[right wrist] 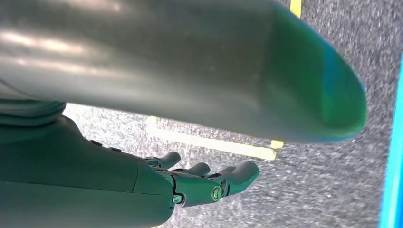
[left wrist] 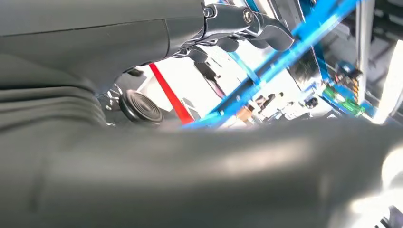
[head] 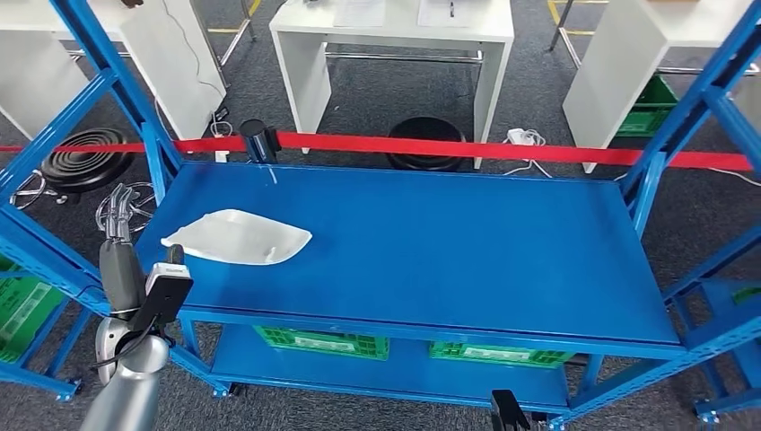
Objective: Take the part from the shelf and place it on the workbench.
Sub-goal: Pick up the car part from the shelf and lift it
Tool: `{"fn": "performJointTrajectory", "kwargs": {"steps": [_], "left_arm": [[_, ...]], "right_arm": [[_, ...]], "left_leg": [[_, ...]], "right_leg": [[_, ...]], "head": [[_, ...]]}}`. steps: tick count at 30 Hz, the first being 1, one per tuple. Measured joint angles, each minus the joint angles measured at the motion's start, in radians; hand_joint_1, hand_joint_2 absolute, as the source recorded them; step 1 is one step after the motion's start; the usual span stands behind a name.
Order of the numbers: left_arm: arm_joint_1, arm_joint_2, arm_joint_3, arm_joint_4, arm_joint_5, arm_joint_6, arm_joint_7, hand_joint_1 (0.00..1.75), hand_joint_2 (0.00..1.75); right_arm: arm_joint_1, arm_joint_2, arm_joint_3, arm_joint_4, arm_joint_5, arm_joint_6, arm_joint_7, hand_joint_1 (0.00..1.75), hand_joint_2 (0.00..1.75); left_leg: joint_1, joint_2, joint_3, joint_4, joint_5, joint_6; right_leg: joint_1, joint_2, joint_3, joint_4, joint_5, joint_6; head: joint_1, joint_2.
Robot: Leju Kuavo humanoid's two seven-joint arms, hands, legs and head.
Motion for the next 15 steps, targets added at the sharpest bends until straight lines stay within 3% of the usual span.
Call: {"fn": "performJointTrajectory", "kwargs": {"steps": [1,2,3,5,6,8,9,11,12,13,15], "left_arm": [[0.000,0.000,0.000,0.000,0.000,0.000,0.002,0.00,1.75],[0.000,0.000,0.000,-0.001,0.000,0.000,0.004,0.00,1.31],[-0.001,0.001,0.000,-0.001,-0.001,0.000,0.006,0.00,0.87],[-0.003,0.004,0.000,-0.002,-0.007,0.000,0.009,0.00,0.00],[-0.004,0.004,0.000,-0.003,-0.012,0.000,0.011,0.00,0.00],[-0.009,0.003,-0.002,-0.003,-0.023,0.000,0.014,0.00,0.00],[-0.013,0.002,-0.003,-0.004,-0.029,-0.002,0.015,0.00,0.00],[-0.023,0.001,-0.005,-0.006,-0.042,-0.009,0.021,0.00,0.87],[-0.027,0.001,-0.006,-0.005,-0.049,-0.013,0.025,0.00,1.31],[-0.028,0.002,-0.007,-0.004,-0.056,-0.016,0.029,0.00,1.75],[-0.030,0.002,-0.012,0.000,-0.067,-0.020,0.034,0.00,1.75]], "right_arm": [[0.001,0.000,0.000,0.000,0.000,0.000,0.001,0.00,0.00],[0.001,0.000,0.000,0.000,0.000,0.000,0.002,0.00,0.00],[0.001,0.000,0.000,0.000,0.000,-0.001,0.003,0.00,0.00],[-0.001,0.000,-0.001,0.000,0.001,-0.001,0.004,0.00,0.00],[-0.001,0.000,-0.001,0.000,0.002,-0.001,0.004,0.00,0.00],[0.002,0.000,-0.001,0.000,0.003,-0.001,0.006,0.00,0.00],[0.004,0.000,-0.001,0.000,0.003,-0.001,0.007,0.00,0.00],[0.003,0.000,-0.002,0.000,0.002,-0.002,0.008,0.00,0.00],[0.001,0.000,-0.002,0.000,0.001,-0.002,0.010,0.00,0.00],[-0.002,0.000,-0.003,0.000,0.001,-0.003,0.011,0.00,0.00],[-0.002,0.000,-0.005,0.000,0.000,-0.004,0.012,0.00,0.00]], "left_leg": [[0.003,-0.003,0.016,-0.033,0.027,0.000],[0.005,-0.013,0.046,-0.095,0.063,-0.001],[0.009,-0.038,0.080,-0.166,0.091,0.000],[0.012,-0.080,0.125,-0.262,0.119,0.003],[0.010,-0.089,0.132,-0.279,0.119,0.008],[0.007,-0.065,0.132,-0.283,0.125,0.023],[0.007,-0.052,0.133,-0.287,0.128,0.031],[0.006,-0.024,0.133,-0.294,0.133,0.046],[0.003,-0.010,0.132,-0.294,0.133,0.051],[0.000,0.006,0.132,-0.293,0.132,0.054],[-0.005,0.036,0.131,-0.291,0.129,0.058]], "right_leg": [[-0.002,0.014,0.000,0.001,0.001,0.002],[-0.004,0.027,0.000,0.002,0.002,0.005],[-0.005,0.040,-0.001,0.002,0.003,0.010],[-0.008,0.064,-0.008,0.003,0.006,0.024],[-0.010,0.076,-0.012,0.001,0.010,0.033],[-0.015,0.092,-0.020,-0.003,0.018,0.049],[-0.014,0.075,-0.026,0.004,0.013,0.053],[-0.008,0.010,-0.060,0.074,-0.031,0.057],[-0.005,-0.020,-0.091,0.139,-0.065,0.058],[-0.004,-0.033,-0.123,0.210,-0.097,0.059],[-0.004,-0.039,-0.153,0.284,-0.116,0.059]], "head": [[0.000,0.000],[0.000,0.000],[0.000,0.000],[0.000,0.000],[0.000,0.000],[0.000,0.000],[0.002,0.000],[0.008,0.000],[0.011,0.000],[0.013,0.000],[0.013,0.000]]}}
